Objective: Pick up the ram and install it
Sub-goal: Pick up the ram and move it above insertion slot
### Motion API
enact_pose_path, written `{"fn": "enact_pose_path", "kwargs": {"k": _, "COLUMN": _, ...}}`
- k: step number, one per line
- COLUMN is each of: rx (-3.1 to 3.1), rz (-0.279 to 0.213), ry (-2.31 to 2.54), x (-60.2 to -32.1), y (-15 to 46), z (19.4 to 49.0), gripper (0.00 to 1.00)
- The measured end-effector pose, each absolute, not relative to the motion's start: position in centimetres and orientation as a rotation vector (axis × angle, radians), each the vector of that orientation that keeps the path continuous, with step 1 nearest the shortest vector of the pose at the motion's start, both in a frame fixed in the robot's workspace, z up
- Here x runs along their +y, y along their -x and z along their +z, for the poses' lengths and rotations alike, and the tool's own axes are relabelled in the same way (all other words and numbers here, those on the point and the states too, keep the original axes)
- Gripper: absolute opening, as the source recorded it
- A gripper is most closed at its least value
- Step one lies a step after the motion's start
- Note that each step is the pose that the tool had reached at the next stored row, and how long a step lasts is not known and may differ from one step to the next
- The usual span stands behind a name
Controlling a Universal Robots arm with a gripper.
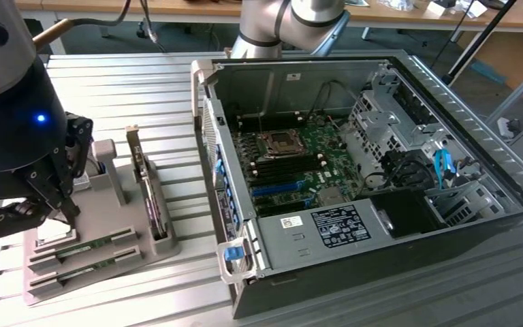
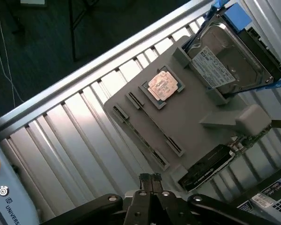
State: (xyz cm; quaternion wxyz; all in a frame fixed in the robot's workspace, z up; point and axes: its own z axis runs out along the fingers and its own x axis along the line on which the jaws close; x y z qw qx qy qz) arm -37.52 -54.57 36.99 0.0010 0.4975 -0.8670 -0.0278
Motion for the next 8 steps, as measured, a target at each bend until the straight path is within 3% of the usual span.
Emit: {"fn": "enact_pose_path", "kwargs": {"k": 8, "rx": -2.55, "rz": -0.086, "ry": -1.82, "x": -54.58, "y": 37.52, "z": 36.93, "gripper": 0.11}}
